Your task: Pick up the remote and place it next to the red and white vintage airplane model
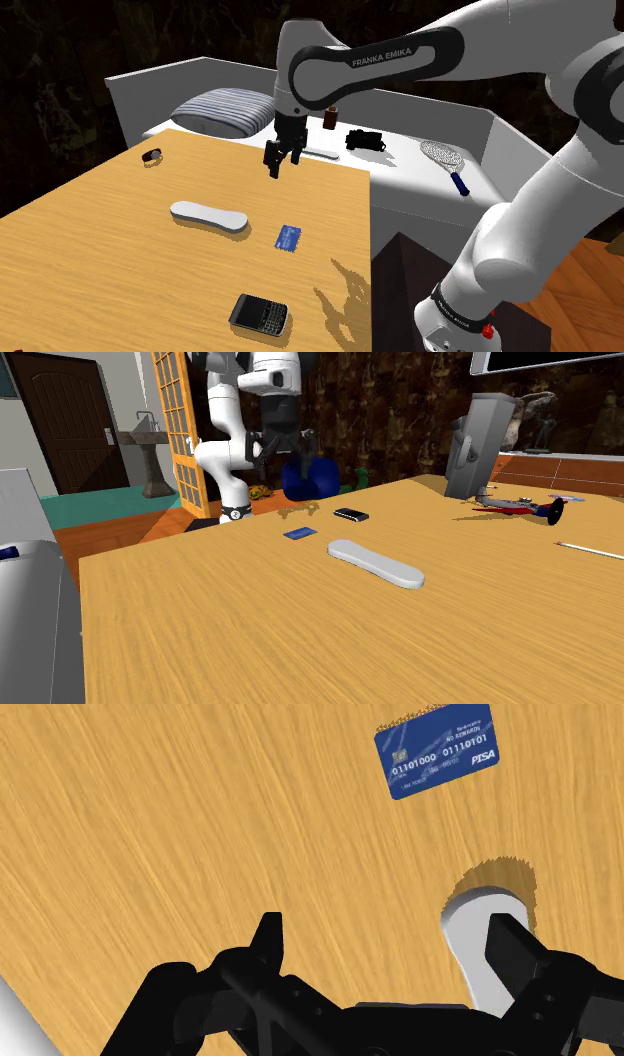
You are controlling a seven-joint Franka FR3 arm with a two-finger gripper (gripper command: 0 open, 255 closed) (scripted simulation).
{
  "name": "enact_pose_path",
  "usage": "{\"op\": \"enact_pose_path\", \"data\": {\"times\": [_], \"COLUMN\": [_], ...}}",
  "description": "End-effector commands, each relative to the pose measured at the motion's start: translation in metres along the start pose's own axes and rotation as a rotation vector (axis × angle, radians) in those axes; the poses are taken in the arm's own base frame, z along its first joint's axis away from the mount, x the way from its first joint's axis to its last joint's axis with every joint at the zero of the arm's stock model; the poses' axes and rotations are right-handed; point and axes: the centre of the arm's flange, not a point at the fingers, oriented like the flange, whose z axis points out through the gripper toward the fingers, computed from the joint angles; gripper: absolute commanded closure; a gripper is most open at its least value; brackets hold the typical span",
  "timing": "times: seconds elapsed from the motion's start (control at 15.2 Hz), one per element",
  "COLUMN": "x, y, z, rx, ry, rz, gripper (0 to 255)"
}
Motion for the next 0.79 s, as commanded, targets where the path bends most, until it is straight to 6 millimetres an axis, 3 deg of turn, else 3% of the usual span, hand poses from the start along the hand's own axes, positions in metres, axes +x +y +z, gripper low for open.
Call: {"op": "enact_pose_path", "data": {"times": [0.0,0.73], "x": [0.020,0.116], "y": [-0.017,-0.104], "z": [0.012,0.086], "rx": [-0.004,-0.028], "ry": [-0.004,-0.025], "rz": [-0.036,-0.230], "gripper": [0,0]}}
